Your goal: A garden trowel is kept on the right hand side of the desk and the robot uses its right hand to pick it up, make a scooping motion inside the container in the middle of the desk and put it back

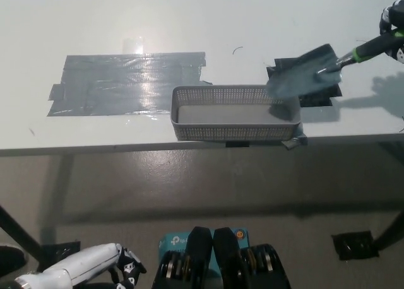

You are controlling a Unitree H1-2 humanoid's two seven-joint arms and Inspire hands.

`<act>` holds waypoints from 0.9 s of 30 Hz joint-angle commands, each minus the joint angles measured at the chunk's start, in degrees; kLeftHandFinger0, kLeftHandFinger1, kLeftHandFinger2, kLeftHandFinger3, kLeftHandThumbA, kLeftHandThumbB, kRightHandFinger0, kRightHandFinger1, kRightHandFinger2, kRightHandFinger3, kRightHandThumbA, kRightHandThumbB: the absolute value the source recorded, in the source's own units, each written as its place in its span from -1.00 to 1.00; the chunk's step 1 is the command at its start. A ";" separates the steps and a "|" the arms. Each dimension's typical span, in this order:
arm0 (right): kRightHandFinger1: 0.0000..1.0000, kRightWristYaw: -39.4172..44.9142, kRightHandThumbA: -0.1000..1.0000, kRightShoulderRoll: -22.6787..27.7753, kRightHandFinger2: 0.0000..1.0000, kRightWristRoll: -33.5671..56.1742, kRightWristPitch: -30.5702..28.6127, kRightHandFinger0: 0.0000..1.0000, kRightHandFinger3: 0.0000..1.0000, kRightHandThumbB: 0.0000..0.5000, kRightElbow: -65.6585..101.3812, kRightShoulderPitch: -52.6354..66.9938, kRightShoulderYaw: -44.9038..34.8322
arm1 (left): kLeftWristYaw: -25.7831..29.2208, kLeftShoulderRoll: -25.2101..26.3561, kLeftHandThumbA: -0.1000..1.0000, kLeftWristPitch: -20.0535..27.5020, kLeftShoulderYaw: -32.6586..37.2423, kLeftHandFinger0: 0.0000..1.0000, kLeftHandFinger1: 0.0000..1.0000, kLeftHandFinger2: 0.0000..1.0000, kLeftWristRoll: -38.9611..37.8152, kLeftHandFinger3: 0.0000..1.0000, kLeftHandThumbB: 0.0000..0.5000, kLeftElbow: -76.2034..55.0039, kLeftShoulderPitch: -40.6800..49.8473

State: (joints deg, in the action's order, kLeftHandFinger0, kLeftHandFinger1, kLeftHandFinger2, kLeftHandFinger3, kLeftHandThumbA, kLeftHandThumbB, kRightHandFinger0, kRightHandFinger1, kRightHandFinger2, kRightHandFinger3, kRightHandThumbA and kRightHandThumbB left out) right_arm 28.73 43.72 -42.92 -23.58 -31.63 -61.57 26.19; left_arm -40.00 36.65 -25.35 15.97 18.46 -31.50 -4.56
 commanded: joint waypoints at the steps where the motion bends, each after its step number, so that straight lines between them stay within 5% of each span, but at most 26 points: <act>1: -0.41 1.39 -1.00 1.37 0.20 0.72 2.57 -1.00 -0.37 -0.67 1.41 -4.40 -2.43 | 0.69 0.67 0.95 -0.24 -0.19 0.22 0.26 0.44 0.63 0.66 -0.37 -1.14 0.03; 6: -0.40 1.51 -1.00 1.35 0.23 -1.47 1.98 -1.00 -0.29 -0.79 1.70 -4.39 -1.23 | 0.78 0.58 0.87 -0.48 -0.42 0.24 0.27 0.45 0.53 0.68 -0.45 -1.43 0.00; 10: -0.67 -0.20 -1.00 1.34 -0.02 -3.26 -0.57 -1.00 -0.60 -0.84 0.83 -4.88 -0.20 | 0.79 0.70 0.88 -0.73 -0.92 0.22 0.27 0.46 0.14 0.73 -0.51 -1.72 -0.24; 16: -0.64 2.86 -1.00 0.82 -0.08 -6.09 3.29 -1.00 -0.73 -0.89 1.00 -5.59 0.97 | 0.32 0.93 0.92 -0.76 -0.62 0.26 0.30 0.48 0.41 0.74 -0.49 -1.81 -0.57; 19: -0.76 2.69 -1.00 0.42 -0.23 -7.00 3.32 -1.00 -0.93 -0.63 0.02 -6.24 1.32 | 0.27 0.89 0.89 -0.87 -0.68 0.27 0.30 0.48 0.28 0.75 -0.49 -1.66 -0.89; 21: -0.69 1.55 -1.00 0.05 -0.32 -8.30 3.00 -1.00 -0.54 -0.72 -0.37 -6.65 1.73 | 0.24 0.82 0.87 -1.32 -0.85 0.27 0.30 0.48 0.06 0.75 -0.50 -2.09 -0.88; 24: -0.99 1.35 -1.00 -0.45 -0.64 -8.80 3.28 -1.00 -0.54 -0.69 -0.52 -6.66 1.74 | 0.16 0.80 0.91 -1.35 -0.62 0.22 0.26 0.47 0.24 0.74 -0.40 -2.10 -0.95; 25: -1.00 1.56 -1.00 -0.95 -0.68 -9.54 4.20 -1.00 -0.27 -0.67 0.19 -6.55 1.86 | 0.06 0.80 0.90 -1.40 -0.48 0.22 0.26 0.46 0.35 0.74 -0.42 -2.32 -0.97; 27: -0.94 2.56 -1.00 -1.39 -0.65 -10.95 5.11 -1.00 -0.15 -0.77 1.17 -6.72 2.44 | -0.38 0.95 0.94 -1.58 -0.14 0.30 0.32 0.50 0.93 0.77 -0.39 -2.30 -1.10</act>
State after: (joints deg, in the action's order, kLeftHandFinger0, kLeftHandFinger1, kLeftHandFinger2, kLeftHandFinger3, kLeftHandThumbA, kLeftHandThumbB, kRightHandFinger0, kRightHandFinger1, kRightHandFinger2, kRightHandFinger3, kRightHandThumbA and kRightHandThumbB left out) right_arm 30.81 41.89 -50.76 -21.56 -32.28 -63.53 28.80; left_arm -40.03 36.65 -25.78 15.83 18.62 -31.90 -4.75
